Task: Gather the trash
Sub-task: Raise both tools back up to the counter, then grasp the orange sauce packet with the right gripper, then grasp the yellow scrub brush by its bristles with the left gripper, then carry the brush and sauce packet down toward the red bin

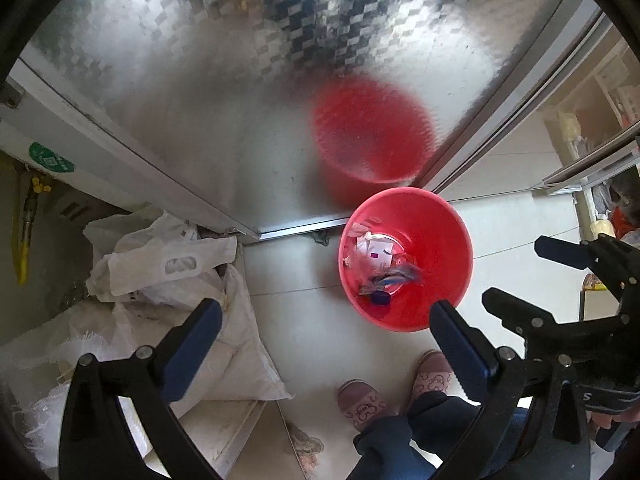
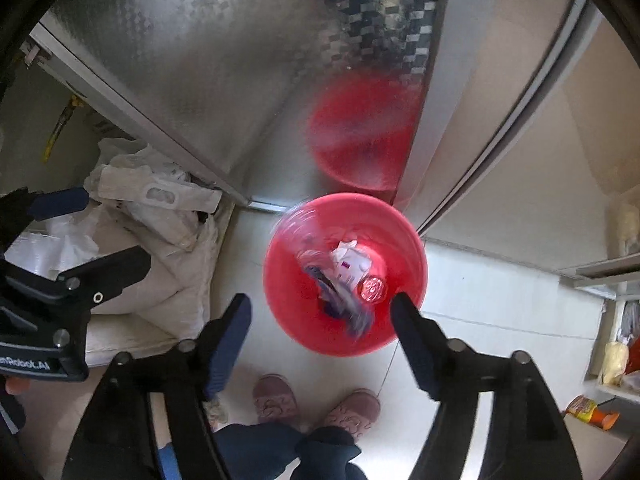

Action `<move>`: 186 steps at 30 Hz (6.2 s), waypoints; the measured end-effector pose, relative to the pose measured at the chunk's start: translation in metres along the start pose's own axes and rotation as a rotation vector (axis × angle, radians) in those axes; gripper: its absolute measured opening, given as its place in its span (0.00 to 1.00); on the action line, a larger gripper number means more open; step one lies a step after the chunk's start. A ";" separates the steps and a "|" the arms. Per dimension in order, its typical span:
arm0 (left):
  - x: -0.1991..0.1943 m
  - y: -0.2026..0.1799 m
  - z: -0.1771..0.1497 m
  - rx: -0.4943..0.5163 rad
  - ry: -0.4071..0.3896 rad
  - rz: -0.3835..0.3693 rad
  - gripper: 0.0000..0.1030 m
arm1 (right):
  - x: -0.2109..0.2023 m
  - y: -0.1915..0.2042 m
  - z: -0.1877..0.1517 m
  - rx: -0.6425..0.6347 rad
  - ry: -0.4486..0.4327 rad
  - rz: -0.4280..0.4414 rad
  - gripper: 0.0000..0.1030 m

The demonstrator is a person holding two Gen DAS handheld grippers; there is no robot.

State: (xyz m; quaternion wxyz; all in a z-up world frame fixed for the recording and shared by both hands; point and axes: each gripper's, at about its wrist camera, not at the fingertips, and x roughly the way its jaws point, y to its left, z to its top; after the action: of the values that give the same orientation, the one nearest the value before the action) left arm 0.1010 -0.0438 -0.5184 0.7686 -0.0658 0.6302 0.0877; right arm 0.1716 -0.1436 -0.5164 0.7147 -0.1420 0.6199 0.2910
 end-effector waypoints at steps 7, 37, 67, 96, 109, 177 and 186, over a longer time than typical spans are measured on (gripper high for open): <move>-0.082 -0.008 0.005 -0.022 -0.035 -0.013 1.00 | -0.073 -0.003 -0.002 -0.008 -0.022 -0.014 0.86; -0.444 -0.022 0.051 -0.123 -0.315 0.022 1.00 | -0.424 0.023 0.051 -0.100 -0.277 0.064 0.99; -0.398 0.200 0.227 -0.236 -0.270 0.044 1.00 | -0.359 0.120 0.279 -0.260 -0.246 0.049 0.99; -0.322 0.301 0.263 -0.318 -0.152 -0.067 1.00 | -0.239 0.187 0.387 -0.433 -0.014 0.078 0.56; -0.314 0.296 0.267 -0.188 -0.140 -0.086 1.00 | -0.241 0.206 0.370 -0.459 -0.018 0.062 0.09; -0.404 0.038 0.162 0.079 -0.227 -0.072 0.34 | -0.426 0.083 0.146 -0.104 -0.243 0.170 0.05; -0.413 -0.026 0.101 0.113 -0.239 -0.088 0.34 | -0.441 0.062 0.062 -0.073 -0.264 0.143 0.05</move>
State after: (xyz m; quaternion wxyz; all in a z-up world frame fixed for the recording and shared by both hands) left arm 0.1244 -0.0692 -0.0939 0.8437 -0.0390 0.5347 0.0252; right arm 0.1578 -0.1655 -0.0672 0.7619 -0.0836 0.5181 0.3796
